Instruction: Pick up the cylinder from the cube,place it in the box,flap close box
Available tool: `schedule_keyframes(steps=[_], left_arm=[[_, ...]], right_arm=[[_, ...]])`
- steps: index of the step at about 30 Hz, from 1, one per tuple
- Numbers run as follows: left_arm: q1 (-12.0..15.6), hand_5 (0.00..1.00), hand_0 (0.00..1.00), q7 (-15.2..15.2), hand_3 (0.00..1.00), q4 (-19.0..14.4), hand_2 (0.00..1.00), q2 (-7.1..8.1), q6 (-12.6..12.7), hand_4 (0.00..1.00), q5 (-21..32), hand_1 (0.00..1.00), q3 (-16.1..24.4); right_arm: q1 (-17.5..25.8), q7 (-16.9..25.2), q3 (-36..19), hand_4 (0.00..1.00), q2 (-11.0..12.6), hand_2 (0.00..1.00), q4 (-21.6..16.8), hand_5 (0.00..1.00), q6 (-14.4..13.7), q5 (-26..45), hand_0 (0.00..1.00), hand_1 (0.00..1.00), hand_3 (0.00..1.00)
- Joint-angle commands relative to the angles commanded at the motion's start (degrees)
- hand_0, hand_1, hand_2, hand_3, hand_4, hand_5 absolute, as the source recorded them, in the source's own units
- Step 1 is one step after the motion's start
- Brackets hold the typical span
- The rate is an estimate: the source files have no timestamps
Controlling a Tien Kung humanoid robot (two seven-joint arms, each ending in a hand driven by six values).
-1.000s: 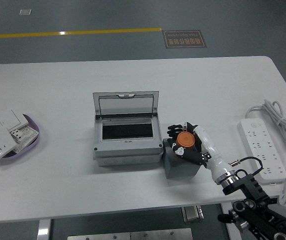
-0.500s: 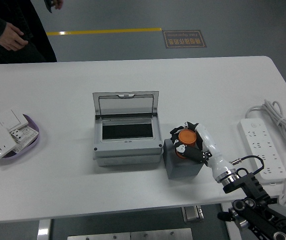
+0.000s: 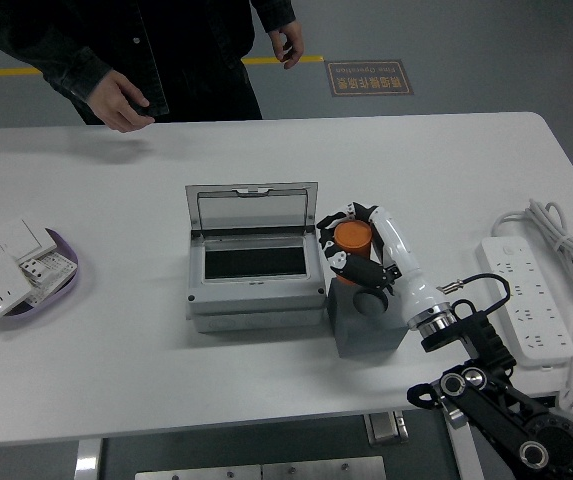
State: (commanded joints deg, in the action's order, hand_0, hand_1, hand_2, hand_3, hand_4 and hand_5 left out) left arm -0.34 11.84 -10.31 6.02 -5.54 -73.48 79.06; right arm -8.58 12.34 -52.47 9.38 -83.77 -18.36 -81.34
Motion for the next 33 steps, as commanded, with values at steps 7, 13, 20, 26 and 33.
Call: schedule_keyframes(steps=[7, 13, 20, 26, 33], left_arm=[[0.30, 0.276, 0.640, -0.01, 0.636, 0.00, 0.574, 0.27, 0.03, 0.725, 0.29, 0.662, -0.16], [0.50, 0.278, 0.639, 0.19, 0.636, 0.00, 0.574, 0.40, 0.08, 0.725, -0.02, 0.662, 0.26], [0.38, 0.278, 0.639, 0.17, 0.637, 0.00, 0.574, 0.43, 0.06, 0.726, -0.19, 0.662, 0.39], [0.35, 0.278, 0.639, 0.19, 0.637, 0.00, 0.574, 0.47, 0.03, 0.726, -0.31, 0.662, 0.40], [0.26, 0.277, 0.639, 0.20, 0.636, 0.00, 0.574, 0.57, 0.01, 0.726, -0.52, 0.662, 0.48]], right_arm=[[-4.36, -7.04, 1.74, 0.002, -3.65, 0.286, 1.95, 0.002, 0.98, -9.03, 0.155, 0.269, 0.218], [-7.65, -11.08, 2.53, 0.002, -4.25, 0.284, 2.11, 0.002, 1.92, -16.65, 0.093, 0.250, 0.216], [-11.14, -18.19, 4.68, 0.002, -5.38, 0.279, 2.93, 0.002, 6.77, -25.65, 0.052, 0.210, 0.215], [-14.90, -24.18, 8.05, 0.002, -6.02, 0.274, 3.47, 0.002, 12.23, -33.49, 0.020, 0.188, 0.214], [-18.43, -27.09, 10.86, 0.002, -5.93, 0.285, 4.51, 0.002, 16.15, -41.17, 0.031, 0.193, 0.237]])
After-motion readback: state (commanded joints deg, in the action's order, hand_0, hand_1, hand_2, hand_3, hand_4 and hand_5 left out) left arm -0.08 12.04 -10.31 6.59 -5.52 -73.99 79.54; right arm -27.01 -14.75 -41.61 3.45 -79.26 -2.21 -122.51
